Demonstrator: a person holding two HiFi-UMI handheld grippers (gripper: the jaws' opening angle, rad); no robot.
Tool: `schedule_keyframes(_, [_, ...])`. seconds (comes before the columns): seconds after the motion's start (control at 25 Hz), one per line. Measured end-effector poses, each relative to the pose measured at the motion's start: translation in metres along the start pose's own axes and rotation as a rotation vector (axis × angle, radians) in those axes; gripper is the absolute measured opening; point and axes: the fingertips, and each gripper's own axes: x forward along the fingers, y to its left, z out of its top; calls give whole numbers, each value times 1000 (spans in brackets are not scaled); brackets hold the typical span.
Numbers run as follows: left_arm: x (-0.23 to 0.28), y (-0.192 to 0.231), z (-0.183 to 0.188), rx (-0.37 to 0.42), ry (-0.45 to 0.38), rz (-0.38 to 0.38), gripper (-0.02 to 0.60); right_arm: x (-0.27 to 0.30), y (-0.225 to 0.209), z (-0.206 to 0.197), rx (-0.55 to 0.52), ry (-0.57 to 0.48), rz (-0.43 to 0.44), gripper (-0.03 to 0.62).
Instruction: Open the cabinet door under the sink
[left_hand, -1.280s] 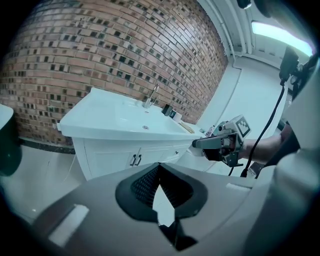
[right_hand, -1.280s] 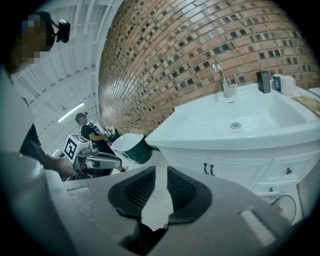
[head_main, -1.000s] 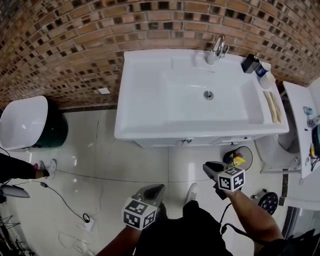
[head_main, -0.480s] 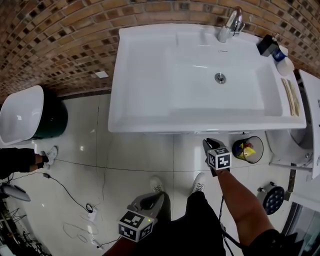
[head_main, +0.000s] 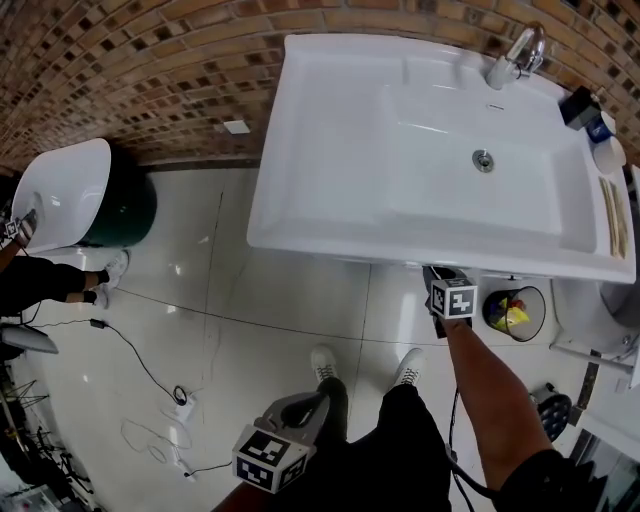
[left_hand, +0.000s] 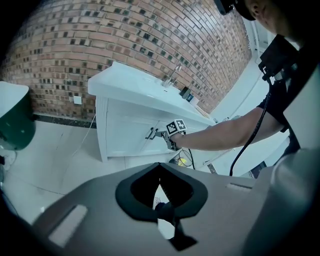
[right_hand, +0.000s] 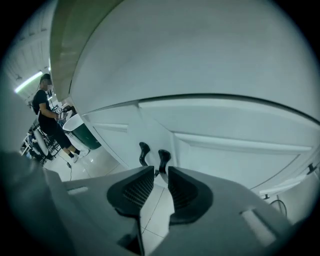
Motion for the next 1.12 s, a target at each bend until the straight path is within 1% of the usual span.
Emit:
schedule_keyframes(0.2, [-6,1,-10,-18,4,13,12,9,-3,4,-8,23,-42,71])
schedule_keyframes(0.28, [-8,3,-14,-23,4,17,12,10,-4,5,-9,30,-64,40])
schedule_keyframes(0.36, [-9,4,-15,-21,5,18,12,10,-4,5,-13,34,-72,38])
schedule_keyframes(0.44, [-9,5,-15,-16,4,17,12,9,-3,3,-18,34,-65,37])
schedule_keyframes(0.68, [-7,0,-16,3,13,2,12,4,4,-8,-42,55,-6,34])
schedule_keyframes(1.0, [-5,-10,-7,48,19,-31,12,-26,16,-55,-54,70,11,31])
schedule_keyframes(1.12, [-3,-17,-3,82,28,-43,12,-39,25,-74,-71,82,44,31])
